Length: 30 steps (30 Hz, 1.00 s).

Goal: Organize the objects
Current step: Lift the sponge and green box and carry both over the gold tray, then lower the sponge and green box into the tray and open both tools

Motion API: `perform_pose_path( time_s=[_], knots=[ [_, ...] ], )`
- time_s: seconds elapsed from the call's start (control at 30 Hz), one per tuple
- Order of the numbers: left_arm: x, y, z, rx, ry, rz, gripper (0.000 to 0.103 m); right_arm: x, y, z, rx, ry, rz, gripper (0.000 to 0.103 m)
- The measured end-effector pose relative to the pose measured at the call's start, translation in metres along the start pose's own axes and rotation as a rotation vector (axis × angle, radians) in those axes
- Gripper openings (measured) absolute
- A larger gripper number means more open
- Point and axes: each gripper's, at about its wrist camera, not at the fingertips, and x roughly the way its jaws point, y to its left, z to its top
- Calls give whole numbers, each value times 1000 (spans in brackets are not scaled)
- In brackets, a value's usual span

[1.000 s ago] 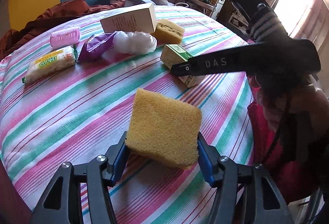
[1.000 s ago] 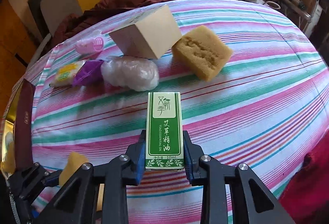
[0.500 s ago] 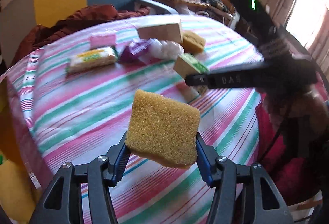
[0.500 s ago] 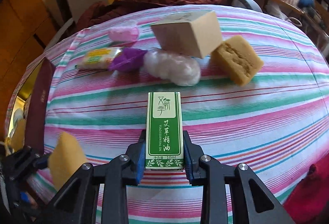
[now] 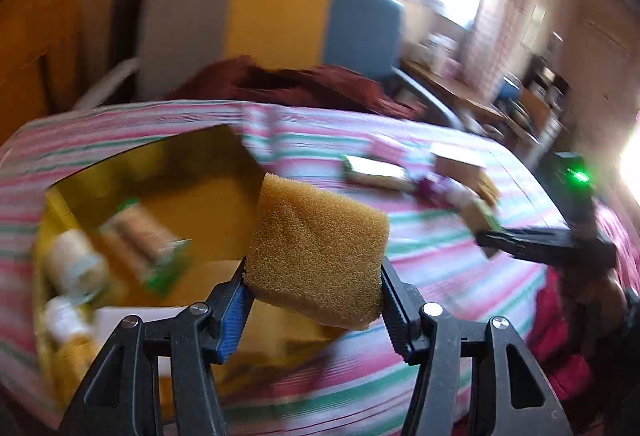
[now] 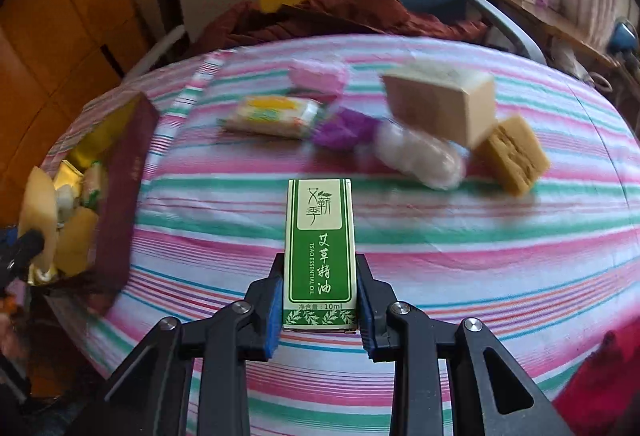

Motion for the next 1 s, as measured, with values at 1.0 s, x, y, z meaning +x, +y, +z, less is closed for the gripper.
perform_pose_path(
  time_s=[1.0],
  knots=[
    [-31, 135, -38, -281, -17, 241, 81, 56, 261, 72, -321, 5, 237, 71]
  ],
)
